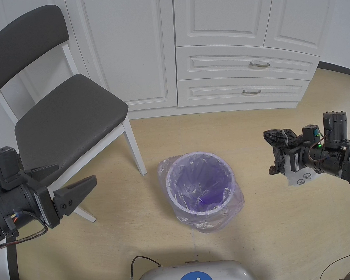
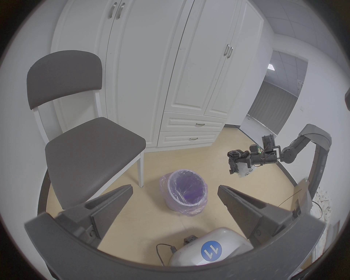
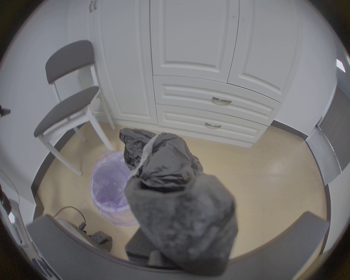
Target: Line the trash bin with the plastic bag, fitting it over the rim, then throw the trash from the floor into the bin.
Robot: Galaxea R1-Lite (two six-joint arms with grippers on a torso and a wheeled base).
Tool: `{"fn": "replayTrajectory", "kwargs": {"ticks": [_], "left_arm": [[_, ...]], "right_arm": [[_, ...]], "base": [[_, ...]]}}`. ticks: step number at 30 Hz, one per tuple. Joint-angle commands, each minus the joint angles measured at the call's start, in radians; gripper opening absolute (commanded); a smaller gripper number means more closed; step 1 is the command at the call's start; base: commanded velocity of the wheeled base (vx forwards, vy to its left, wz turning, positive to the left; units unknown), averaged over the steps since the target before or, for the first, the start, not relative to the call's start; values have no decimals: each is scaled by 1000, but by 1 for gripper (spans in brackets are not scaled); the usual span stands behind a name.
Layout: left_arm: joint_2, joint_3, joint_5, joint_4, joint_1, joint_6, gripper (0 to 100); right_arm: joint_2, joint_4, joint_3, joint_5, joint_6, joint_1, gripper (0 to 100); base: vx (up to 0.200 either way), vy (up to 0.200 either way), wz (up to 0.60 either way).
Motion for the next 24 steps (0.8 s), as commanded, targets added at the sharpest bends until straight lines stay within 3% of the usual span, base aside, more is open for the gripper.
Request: {"fn": "replayTrajectory", "kwargs": {"ticks": [1,7,12,15,19,24], "left_arm": [[5,1,-1,-1,0,0,100],[8,1,-1,0,0,-2,100],[8,1,-1,-1,0,-2,100],[8,-1,-1,-1,0,-2,100],[8,-1,-1,-1,0,-2,100],[8,-1,-1,-1,1,-2,100]], "right_arm": [[-11,-4,51,-2,-25,-2,0],[-17,8,31,13,-47,27,0],[26,23,-58,2,173,142,0],[35,86,-112,1,249,172,0],[56,167,-207,5,421,231,0],[99,155,-250,15,550,275,0]], "base": [[0,0,0],[0,0,0],[0,0,0],[0,0,0],[0,0,0],[0,0,0]]}}
